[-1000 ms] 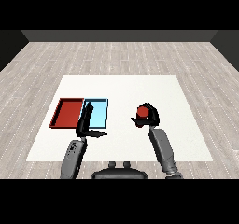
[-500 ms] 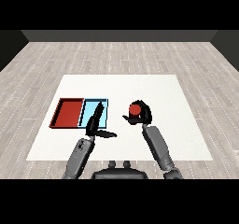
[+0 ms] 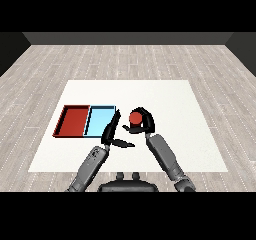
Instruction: Pick the red can and put it in the red box
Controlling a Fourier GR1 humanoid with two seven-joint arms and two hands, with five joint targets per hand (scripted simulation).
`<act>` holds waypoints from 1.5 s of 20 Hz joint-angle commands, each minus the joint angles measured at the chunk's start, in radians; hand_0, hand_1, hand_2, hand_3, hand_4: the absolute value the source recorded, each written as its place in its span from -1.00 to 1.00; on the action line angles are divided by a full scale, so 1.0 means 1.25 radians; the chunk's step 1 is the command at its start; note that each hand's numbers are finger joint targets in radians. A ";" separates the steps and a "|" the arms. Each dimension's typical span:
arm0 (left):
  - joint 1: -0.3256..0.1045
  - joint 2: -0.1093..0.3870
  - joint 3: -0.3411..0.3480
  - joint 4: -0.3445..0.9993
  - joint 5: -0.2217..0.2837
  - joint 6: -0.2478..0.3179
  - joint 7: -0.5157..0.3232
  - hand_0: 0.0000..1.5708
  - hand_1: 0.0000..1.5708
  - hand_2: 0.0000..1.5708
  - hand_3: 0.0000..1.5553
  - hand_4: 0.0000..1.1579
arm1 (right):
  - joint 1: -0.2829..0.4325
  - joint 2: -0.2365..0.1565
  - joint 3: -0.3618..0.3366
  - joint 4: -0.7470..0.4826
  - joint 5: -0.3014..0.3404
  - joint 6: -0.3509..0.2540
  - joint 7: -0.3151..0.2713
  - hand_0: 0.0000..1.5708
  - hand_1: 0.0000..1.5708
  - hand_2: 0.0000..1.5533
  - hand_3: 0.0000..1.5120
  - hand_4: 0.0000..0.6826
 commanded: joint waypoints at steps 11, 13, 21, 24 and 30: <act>-0.082 0.000 -0.009 0.087 0.010 0.025 0.033 -1.00 -1.00 -1.00 -1.00 -1.00 | 0.026 0.000 0.138 -0.078 -0.024 -0.062 -0.008 0.82 0.82 0.85 0.86 0.75; -0.146 0.000 -0.075 0.104 0.048 0.111 0.058 -1.00 -1.00 -1.00 -1.00 -1.00 | -0.030 0.000 0.138 -0.031 -0.050 -0.094 -0.016 0.82 0.82 0.85 0.85 0.77; -0.146 0.000 -0.077 0.181 0.058 0.087 -0.009 -1.00 -1.00 -1.00 -1.00 -1.00 | 0.022 0.000 0.202 -0.130 -0.058 -0.116 0.016 0.84 0.84 0.85 0.83 0.74; -0.124 0.000 -0.031 0.142 0.050 0.040 -0.003 -1.00 -1.00 -1.00 -1.00 -1.00 | -0.019 0.000 0.204 -0.049 -0.097 -0.108 -0.046 0.84 0.84 0.86 0.85 0.62; -0.148 0.001 -0.083 0.190 0.013 0.166 -0.019 -0.07 -0.07 -0.03 -0.68 0.18 | -0.102 0.000 0.245 -0.028 -0.138 -0.194 -0.039 0.93 0.93 0.89 0.86 0.51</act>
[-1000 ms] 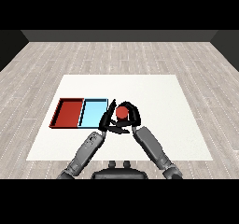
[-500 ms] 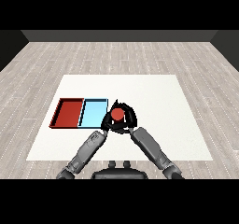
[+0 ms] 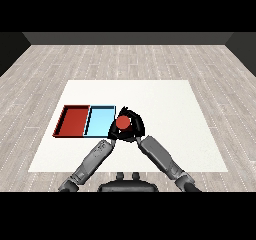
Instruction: Pick the red can and put it in the red box
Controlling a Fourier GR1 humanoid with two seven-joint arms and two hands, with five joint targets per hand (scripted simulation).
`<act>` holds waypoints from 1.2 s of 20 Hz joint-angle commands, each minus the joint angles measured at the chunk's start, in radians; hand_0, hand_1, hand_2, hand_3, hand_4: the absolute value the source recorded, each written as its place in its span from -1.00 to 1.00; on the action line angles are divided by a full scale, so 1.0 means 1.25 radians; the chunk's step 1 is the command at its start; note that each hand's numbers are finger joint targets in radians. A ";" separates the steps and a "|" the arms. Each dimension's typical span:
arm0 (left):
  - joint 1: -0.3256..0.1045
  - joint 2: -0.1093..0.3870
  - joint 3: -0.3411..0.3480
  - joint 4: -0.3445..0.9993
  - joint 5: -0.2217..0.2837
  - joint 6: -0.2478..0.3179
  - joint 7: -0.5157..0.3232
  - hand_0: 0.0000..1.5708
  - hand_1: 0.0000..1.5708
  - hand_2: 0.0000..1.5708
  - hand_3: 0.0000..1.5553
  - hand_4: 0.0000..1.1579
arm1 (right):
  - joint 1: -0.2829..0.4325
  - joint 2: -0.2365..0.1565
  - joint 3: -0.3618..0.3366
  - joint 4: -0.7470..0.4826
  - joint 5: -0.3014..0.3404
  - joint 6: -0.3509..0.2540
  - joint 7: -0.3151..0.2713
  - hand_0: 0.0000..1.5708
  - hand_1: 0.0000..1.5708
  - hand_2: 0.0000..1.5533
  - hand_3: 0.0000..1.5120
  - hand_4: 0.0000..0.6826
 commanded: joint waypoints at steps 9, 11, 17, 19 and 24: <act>-0.080 -0.021 -0.051 0.056 0.013 0.094 0.088 1.00 1.00 0.92 0.79 0.64 | 0.018 0.014 -0.019 -0.036 0.005 0.028 0.001 0.87 0.87 0.85 0.84 0.64; -0.086 -0.021 -0.072 0.022 0.030 0.135 0.071 1.00 1.00 0.85 0.67 0.52 | -0.058 0.014 0.021 -0.004 -0.050 -0.036 0.013 0.88 0.88 0.85 0.84 0.63; -0.089 -0.021 -0.050 0.021 0.020 0.152 0.070 1.00 1.00 0.92 0.81 0.50 | 0.035 0.014 0.000 -0.022 -0.002 0.023 -0.042 0.94 0.94 0.88 0.85 0.59; -0.058 -0.021 -0.024 -0.022 -0.005 0.130 0.089 1.00 1.00 0.94 0.83 0.51 | 0.031 0.014 -0.002 -0.063 0.024 0.014 -0.005 0.93 0.93 0.88 0.85 0.60; -0.077 -0.021 0.002 0.019 0.033 0.096 0.028 1.00 1.00 0.97 0.89 0.77 | 0.031 0.013 -0.025 -0.107 -0.011 0.064 0.064 0.79 0.79 0.81 0.81 0.38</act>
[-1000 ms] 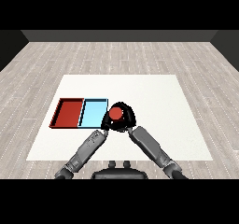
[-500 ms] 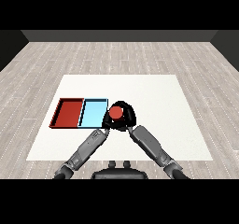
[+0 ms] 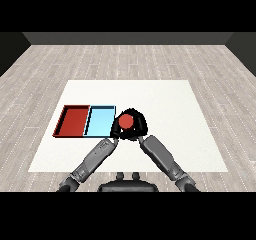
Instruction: Pick the red can and put it in the red box
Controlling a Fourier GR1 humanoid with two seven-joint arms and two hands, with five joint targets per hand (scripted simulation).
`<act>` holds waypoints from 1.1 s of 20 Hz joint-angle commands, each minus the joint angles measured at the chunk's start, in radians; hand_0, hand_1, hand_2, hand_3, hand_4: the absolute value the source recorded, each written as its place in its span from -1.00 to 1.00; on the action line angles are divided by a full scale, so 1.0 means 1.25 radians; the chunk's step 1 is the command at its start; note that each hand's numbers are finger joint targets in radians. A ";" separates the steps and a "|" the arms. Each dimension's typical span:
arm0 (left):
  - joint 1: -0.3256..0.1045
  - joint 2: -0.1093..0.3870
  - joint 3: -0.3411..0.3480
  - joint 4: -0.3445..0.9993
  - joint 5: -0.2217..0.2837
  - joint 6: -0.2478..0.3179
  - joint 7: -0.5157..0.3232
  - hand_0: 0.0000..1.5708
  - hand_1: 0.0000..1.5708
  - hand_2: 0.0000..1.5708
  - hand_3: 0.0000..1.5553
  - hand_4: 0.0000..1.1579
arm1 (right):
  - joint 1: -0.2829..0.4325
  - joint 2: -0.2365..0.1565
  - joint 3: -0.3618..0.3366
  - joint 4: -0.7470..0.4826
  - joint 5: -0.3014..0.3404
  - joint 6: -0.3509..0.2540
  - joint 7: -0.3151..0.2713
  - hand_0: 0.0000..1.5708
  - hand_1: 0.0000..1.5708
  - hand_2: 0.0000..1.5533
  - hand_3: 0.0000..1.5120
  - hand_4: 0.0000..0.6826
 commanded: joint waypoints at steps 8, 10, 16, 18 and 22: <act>0.023 -0.024 -0.026 -0.020 0.004 0.022 -0.031 1.00 1.00 1.00 0.92 0.97 | 0.038 0.005 -0.028 -0.079 0.032 0.070 0.040 -1.00 -1.00 -1.00 -1.00 -1.00; -0.023 -0.024 0.019 0.017 0.013 0.007 -0.031 1.00 1.00 1.00 0.92 0.98 | -0.006 0.015 -0.052 -0.032 0.040 0.067 0.048 -1.00 -1.00 -1.00 -1.00 -1.00; 0.036 -0.010 0.058 -0.032 -0.033 -0.062 -0.002 1.00 1.00 1.00 0.91 0.99 | 0.032 0.001 -0.062 -0.070 0.110 0.063 0.067 -1.00 -1.00 -1.00 -1.00 -1.00; 0.040 -0.021 0.042 -0.034 -0.047 -0.042 -0.010 1.00 1.00 1.00 0.91 0.98 | 0.024 0.015 -0.058 -0.067 0.126 0.015 0.048 -1.00 -1.00 -1.00 -1.00 -1.00; 0.070 -0.025 0.057 0.010 -0.008 -0.073 -0.082 1.00 1.00 1.00 0.92 0.97 | -0.003 -0.011 -0.147 -0.138 0.120 0.047 0.089 -1.00 -1.00 -1.00 -1.00 -1.00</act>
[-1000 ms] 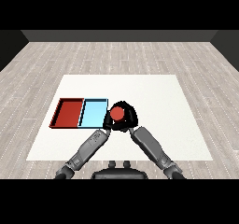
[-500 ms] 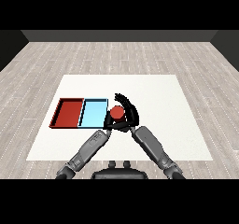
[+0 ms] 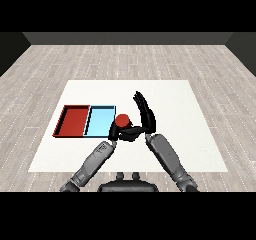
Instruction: Pick the red can and put it in the red box
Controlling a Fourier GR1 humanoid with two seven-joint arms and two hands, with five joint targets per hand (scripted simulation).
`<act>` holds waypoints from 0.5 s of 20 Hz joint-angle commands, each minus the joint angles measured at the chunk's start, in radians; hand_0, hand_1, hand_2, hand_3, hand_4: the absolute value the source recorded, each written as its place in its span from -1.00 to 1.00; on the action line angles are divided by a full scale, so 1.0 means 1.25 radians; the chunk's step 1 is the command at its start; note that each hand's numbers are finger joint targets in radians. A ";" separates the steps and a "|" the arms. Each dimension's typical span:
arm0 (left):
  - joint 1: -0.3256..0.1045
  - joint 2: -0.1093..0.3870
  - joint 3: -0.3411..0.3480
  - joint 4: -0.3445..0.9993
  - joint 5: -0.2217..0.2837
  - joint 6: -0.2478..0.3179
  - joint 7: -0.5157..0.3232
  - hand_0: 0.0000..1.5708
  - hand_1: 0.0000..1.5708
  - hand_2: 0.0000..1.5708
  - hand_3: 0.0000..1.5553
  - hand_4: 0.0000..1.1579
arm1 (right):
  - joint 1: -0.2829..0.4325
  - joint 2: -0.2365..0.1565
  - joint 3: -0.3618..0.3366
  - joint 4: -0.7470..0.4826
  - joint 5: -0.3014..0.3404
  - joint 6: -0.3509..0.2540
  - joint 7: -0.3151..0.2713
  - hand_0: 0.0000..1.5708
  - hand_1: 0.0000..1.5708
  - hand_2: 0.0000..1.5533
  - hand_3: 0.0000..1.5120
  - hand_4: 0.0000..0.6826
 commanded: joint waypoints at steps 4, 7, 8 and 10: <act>0.024 -0.006 0.025 -0.003 -0.003 0.032 0.000 1.00 1.00 1.00 0.90 0.93 | 0.034 -0.035 -0.050 -0.179 0.048 -0.045 0.059 -1.00 -1.00 -1.00 -1.00 -1.00; 0.049 0.022 0.051 -0.037 -0.020 0.000 -0.001 1.00 1.00 0.98 0.88 0.94 | 0.067 -0.073 -0.110 -0.258 0.001 0.006 0.089 -1.00 -1.00 -1.00 -1.00 -1.00; 0.091 0.036 0.038 -0.056 -0.017 -0.016 -0.023 1.00 1.00 0.99 0.88 0.95 | 0.102 -0.091 -0.130 -0.280 -0.004 0.006 0.084 -1.00 -1.00 -1.00 -1.00 -1.00; 0.034 0.097 0.093 -0.113 -0.002 -0.035 0.061 1.00 1.00 1.00 0.88 0.95 | 0.117 -0.110 -0.203 -0.234 -0.052 0.036 0.045 -1.00 -1.00 -1.00 -1.00 -1.00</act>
